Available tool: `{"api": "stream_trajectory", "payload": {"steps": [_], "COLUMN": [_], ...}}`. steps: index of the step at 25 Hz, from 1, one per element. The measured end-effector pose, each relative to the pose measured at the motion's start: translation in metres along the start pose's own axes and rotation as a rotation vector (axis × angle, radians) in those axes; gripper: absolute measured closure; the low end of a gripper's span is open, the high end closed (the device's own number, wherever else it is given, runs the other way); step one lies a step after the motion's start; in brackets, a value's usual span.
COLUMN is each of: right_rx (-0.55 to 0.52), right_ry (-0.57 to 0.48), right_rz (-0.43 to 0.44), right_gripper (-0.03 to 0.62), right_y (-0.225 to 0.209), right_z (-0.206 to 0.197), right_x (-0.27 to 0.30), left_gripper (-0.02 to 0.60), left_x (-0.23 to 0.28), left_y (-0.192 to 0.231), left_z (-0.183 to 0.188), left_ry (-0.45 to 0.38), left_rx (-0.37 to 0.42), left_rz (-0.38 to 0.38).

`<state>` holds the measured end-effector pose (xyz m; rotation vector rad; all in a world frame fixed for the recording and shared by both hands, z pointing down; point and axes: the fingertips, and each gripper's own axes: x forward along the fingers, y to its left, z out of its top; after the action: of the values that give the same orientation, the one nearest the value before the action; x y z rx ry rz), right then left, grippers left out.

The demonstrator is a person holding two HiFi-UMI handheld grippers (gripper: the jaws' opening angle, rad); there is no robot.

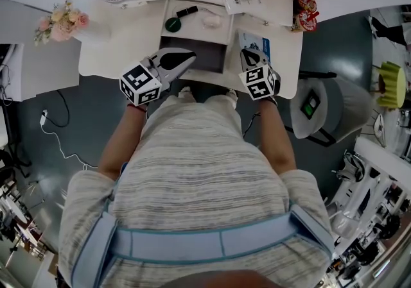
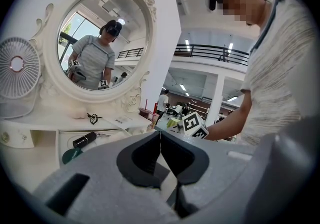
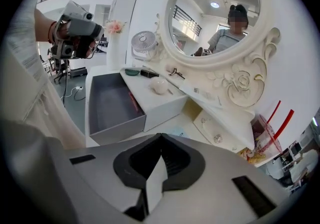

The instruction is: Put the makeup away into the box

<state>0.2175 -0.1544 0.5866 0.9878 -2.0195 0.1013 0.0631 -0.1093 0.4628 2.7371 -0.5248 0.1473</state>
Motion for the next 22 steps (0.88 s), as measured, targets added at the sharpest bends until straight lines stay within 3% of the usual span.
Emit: {"api": "stream_trajectory", "payload": {"steps": [14, 22], "right_rx": [0.026, 0.088], "right_ry": [-0.082, -0.184], "right_rz": [-0.074, -0.127], "right_gripper": [0.586, 0.586], "right_y": [-0.03, -0.049], "right_z": [0.03, 0.067], "right_x": [-0.03, -0.059], "left_gripper": [0.566, 0.566], "left_x": [0.001, -0.002], "left_y": [0.005, 0.007], "left_z": [0.004, 0.007], "left_ry": [0.003, -0.002], "left_rx": [0.021, 0.027], "left_rz": [-0.001, 0.003]}}
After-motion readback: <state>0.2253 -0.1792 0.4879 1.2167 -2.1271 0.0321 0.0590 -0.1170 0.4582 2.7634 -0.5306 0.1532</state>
